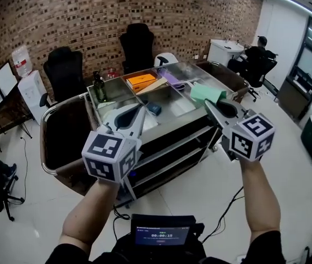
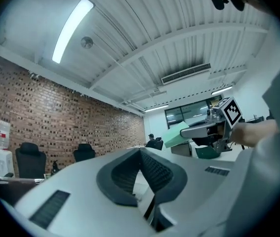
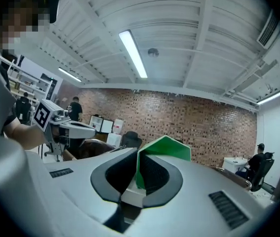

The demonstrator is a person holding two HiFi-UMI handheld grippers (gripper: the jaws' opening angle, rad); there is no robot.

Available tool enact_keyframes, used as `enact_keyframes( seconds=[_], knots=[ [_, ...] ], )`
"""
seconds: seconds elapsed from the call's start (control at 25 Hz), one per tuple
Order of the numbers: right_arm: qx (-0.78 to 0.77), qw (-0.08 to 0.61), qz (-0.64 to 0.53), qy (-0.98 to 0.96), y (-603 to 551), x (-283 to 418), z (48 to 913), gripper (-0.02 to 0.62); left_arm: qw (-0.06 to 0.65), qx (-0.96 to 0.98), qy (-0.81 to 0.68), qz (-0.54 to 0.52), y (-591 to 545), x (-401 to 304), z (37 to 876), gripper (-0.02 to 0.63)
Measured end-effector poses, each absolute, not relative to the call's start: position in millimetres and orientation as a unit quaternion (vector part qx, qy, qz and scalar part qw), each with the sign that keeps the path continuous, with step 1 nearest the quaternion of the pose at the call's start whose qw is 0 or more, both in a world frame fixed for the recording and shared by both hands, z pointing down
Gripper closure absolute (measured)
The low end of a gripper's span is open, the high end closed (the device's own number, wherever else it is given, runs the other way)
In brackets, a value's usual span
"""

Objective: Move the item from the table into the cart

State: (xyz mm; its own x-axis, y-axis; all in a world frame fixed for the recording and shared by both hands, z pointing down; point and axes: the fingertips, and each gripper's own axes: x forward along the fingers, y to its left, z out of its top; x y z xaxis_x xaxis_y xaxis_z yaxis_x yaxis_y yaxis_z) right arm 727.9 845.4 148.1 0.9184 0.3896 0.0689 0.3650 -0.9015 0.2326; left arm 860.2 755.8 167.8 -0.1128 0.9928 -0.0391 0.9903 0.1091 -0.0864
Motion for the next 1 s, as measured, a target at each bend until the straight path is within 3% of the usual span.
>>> enact_keyframes(
  seconds=[0.6,0.76,1.0],
  knots=[
    [0.97,0.169,0.176,0.001,1125,787,178,0.595,0.001,-0.769,-0.639,0.009,999,870,187,0.606],
    [0.962,0.173,0.207,-0.033,1154,822,193,0.595,0.014,-0.786,-0.617,-0.02,1021,893,199,0.606],
    [0.925,0.24,0.287,-0.064,1172,887,210,0.595,0.015,-0.795,-0.602,-0.074,1031,951,213,0.606]
  ],
)
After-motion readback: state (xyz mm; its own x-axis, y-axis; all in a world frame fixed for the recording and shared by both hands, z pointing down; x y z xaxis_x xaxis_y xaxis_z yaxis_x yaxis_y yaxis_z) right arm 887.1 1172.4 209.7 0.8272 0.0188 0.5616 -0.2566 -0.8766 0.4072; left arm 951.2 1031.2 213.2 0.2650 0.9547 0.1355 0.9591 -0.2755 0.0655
